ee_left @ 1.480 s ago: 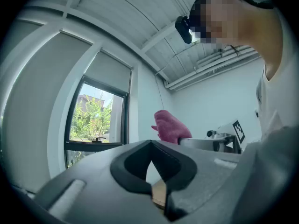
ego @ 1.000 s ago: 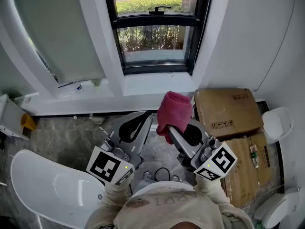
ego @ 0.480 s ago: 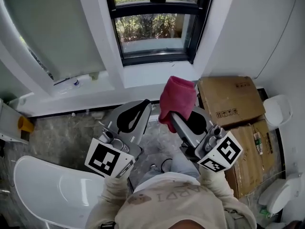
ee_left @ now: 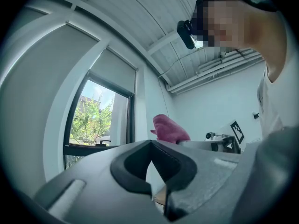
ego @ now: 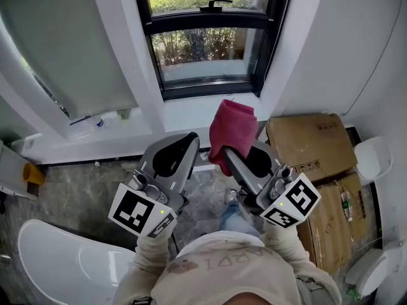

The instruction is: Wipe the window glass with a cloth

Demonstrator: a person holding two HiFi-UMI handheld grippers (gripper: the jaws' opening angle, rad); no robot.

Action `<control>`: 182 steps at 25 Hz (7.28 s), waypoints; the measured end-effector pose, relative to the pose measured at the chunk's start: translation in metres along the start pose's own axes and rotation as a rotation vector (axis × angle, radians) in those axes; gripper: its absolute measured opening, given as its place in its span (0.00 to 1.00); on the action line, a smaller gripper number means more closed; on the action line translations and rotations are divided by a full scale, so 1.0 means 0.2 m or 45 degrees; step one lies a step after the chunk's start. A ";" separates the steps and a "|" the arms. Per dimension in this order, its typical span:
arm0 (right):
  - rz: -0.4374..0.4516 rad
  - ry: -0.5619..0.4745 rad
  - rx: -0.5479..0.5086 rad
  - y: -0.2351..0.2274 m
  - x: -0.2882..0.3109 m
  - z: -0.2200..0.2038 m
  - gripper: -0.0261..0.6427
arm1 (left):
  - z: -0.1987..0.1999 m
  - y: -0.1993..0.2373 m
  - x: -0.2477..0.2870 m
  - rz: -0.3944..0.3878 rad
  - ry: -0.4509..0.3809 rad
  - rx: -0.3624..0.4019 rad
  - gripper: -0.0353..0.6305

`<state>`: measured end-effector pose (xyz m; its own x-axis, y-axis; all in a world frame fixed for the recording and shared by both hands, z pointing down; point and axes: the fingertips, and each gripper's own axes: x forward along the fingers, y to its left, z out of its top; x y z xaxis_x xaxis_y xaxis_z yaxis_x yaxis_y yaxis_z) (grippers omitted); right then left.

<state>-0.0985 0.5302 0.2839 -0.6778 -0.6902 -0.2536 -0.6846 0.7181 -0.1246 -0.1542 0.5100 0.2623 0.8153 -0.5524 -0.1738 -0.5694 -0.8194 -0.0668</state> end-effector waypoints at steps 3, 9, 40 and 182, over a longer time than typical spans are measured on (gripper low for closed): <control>0.014 -0.013 0.016 -0.19 0.06 0.02 0.15 | -0.03 0.08 0.18 0.009 0.002 0.012 0.05; 0.052 -0.016 0.034 -0.62 0.14 0.08 0.15 | -0.07 0.23 0.61 0.035 -0.012 0.017 0.05; 0.097 -0.025 0.006 -1.55 1.28 -0.03 0.15 | -0.22 1.53 1.32 0.076 -0.023 0.061 0.06; -0.530 0.169 -0.575 -3.46 2.40 0.53 0.14 | -0.31 2.40 2.48 0.067 0.027 0.105 0.05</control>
<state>0.0787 -0.2886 0.1475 -0.3374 -0.9299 -0.1464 -0.9245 0.2981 0.2377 -0.0167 -0.1679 0.2041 0.7855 -0.5983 -0.1581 -0.6176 -0.7740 -0.1392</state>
